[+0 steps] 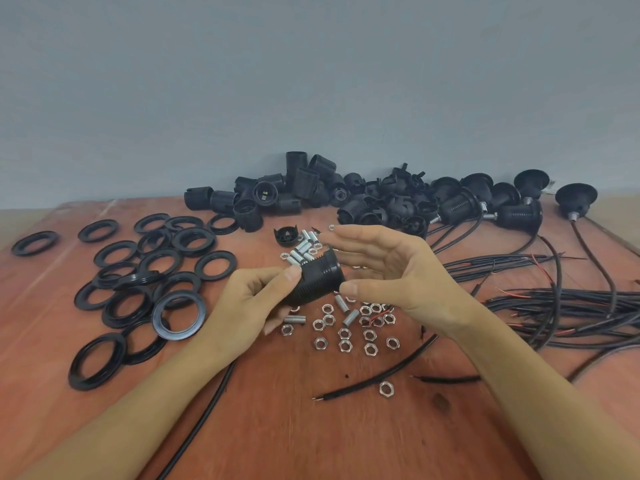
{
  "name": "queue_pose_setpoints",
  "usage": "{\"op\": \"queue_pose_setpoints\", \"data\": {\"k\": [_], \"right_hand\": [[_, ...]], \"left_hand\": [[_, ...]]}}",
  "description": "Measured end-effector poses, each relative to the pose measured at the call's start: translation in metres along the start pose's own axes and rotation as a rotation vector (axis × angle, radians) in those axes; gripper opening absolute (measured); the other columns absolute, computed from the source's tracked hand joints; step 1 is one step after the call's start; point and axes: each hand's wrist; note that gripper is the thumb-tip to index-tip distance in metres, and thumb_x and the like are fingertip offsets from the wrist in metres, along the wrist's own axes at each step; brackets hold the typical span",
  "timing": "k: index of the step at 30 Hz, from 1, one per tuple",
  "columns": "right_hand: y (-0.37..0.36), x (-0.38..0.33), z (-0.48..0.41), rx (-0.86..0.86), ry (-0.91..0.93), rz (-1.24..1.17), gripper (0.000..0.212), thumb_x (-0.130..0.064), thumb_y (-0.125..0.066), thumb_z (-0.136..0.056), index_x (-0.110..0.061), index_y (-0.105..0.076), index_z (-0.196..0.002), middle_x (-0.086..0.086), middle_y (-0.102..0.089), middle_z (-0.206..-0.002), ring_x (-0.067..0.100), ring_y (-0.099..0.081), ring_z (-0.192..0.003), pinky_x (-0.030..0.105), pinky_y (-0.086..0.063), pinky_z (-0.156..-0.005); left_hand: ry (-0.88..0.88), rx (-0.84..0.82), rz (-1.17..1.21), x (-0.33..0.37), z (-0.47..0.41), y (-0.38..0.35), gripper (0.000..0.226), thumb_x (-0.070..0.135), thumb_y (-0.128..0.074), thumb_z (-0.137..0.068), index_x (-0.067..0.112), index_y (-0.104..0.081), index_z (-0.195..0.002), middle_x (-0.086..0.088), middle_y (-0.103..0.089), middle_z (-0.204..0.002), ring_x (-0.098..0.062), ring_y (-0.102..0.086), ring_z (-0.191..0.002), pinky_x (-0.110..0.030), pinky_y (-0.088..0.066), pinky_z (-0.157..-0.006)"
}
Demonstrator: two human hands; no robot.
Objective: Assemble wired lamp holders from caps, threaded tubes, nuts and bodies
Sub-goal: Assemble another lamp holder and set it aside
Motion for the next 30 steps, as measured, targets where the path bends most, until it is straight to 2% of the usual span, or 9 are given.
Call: {"op": "queue_pose_setpoints", "data": {"k": [3, 8, 12, 16, 18, 20, 25, 28, 30], "right_hand": [[-0.001, 0.001, 0.0, -0.018, 0.009, -0.016, 0.062, 0.002, -0.078, -0.073, -0.016, -0.058, -0.128, 0.0, -0.065, -0.13, 0.019, -0.06, -0.122, 0.033, -0.05, -0.1], [-0.004, 0.002, 0.0, 0.005, 0.057, -0.011, 0.058, 0.004, -0.077, -0.073, -0.015, -0.06, -0.126, 0.0, -0.065, -0.13, 0.019, -0.059, -0.125, 0.042, -0.048, -0.103], [-0.002, 0.003, 0.0, 0.097, 0.024, 0.018, 0.055, -0.01, -0.077, -0.071, -0.011, -0.063, -0.124, 0.002, -0.07, -0.121, 0.019, -0.067, -0.111, 0.03, -0.056, -0.09], [0.001, 0.002, -0.001, 0.144, 0.013, 0.072, 0.045, -0.022, -0.073, -0.073, -0.011, -0.068, -0.117, 0.002, -0.074, -0.109, 0.015, -0.07, -0.104, 0.023, -0.054, -0.085], [0.001, 0.002, -0.001, 0.141, 0.019, 0.065, 0.041, -0.02, -0.072, -0.073, -0.01, -0.07, -0.113, 0.002, -0.076, -0.105, 0.01, -0.071, -0.096, 0.016, -0.053, -0.077], [0.001, 0.002, 0.0, 0.138, 0.015, 0.06, 0.041, -0.02, -0.073, -0.072, -0.009, -0.071, -0.111, 0.002, -0.076, -0.102, 0.003, -0.071, -0.086, 0.011, -0.051, -0.069], [0.0, 0.007, -0.003, 0.183, -0.016, 0.17, 0.04, -0.039, -0.073, -0.072, -0.018, -0.075, -0.106, 0.002, -0.077, -0.096, 0.015, -0.072, -0.094, 0.027, -0.056, -0.084], [-0.006, 0.007, -0.003, 0.204, -0.066, 0.214, 0.031, -0.056, -0.066, -0.074, -0.03, -0.078, -0.085, 0.004, -0.076, -0.077, 0.018, -0.07, -0.066, 0.027, -0.055, -0.06], [-0.012, 0.008, -0.002, 0.239, -0.069, 0.25, 0.04, -0.062, -0.057, -0.08, -0.027, -0.075, -0.07, 0.001, -0.07, -0.06, 0.015, -0.062, -0.05, 0.024, -0.048, -0.05]], "left_hand": [[0.075, -0.013, 0.081, 0.0, -0.001, 0.001, 0.054, 0.047, -0.046, -0.094, 0.013, -0.058, -0.054, -0.008, -0.044, -0.046, -0.014, -0.031, -0.035, -0.021, -0.029, -0.041], [0.199, -0.029, 0.18, -0.001, -0.003, 0.004, 0.06, 0.061, -0.053, -0.088, 0.01, -0.066, -0.061, -0.013, -0.044, -0.049, -0.013, -0.03, -0.033, -0.017, -0.02, -0.036], [0.032, 0.032, 0.12, 0.0, -0.002, 0.002, 0.026, 0.035, -0.072, -0.078, 0.01, -0.068, -0.082, 0.0, -0.06, -0.053, -0.006, -0.042, -0.034, -0.013, -0.029, -0.034], [-0.179, 0.118, -0.205, -0.001, -0.001, 0.0, 0.042, 0.029, -0.084, -0.065, 0.027, -0.066, -0.103, 0.01, -0.072, -0.092, -0.01, -0.069, -0.073, -0.02, -0.053, -0.065], [-0.199, 0.127, -0.273, -0.001, 0.0, 0.002, 0.047, 0.032, -0.085, -0.063, 0.032, -0.065, -0.105, 0.007, -0.071, -0.094, -0.016, -0.068, -0.069, -0.021, -0.053, -0.063], [-0.231, 0.134, -0.304, -0.002, 0.0, 0.004, 0.048, 0.035, -0.086, -0.062, 0.033, -0.066, -0.106, 0.005, -0.069, -0.087, -0.009, -0.061, -0.059, -0.015, -0.047, -0.058], [-0.41, 0.154, -0.467, -0.002, -0.001, 0.004, 0.048, 0.036, -0.084, -0.067, 0.026, -0.067, -0.111, 0.01, -0.062, -0.096, -0.002, -0.054, -0.064, -0.012, -0.04, -0.055], [-0.507, 0.161, -0.556, -0.003, -0.001, 0.004, 0.043, 0.026, -0.083, -0.071, 0.016, -0.068, -0.11, 0.005, -0.059, -0.101, 0.006, -0.054, -0.079, -0.003, -0.038, -0.068], [-0.547, 0.16, -0.585, -0.004, -0.001, 0.003, 0.04, 0.025, -0.082, -0.074, 0.011, -0.069, -0.11, 0.007, -0.057, -0.102, 0.008, -0.053, -0.085, -0.001, -0.036, -0.073]]}}
Point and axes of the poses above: each hand's wrist, its own z-axis away from the middle knuckle, its own y-axis out of the back of the hand, x = y × z
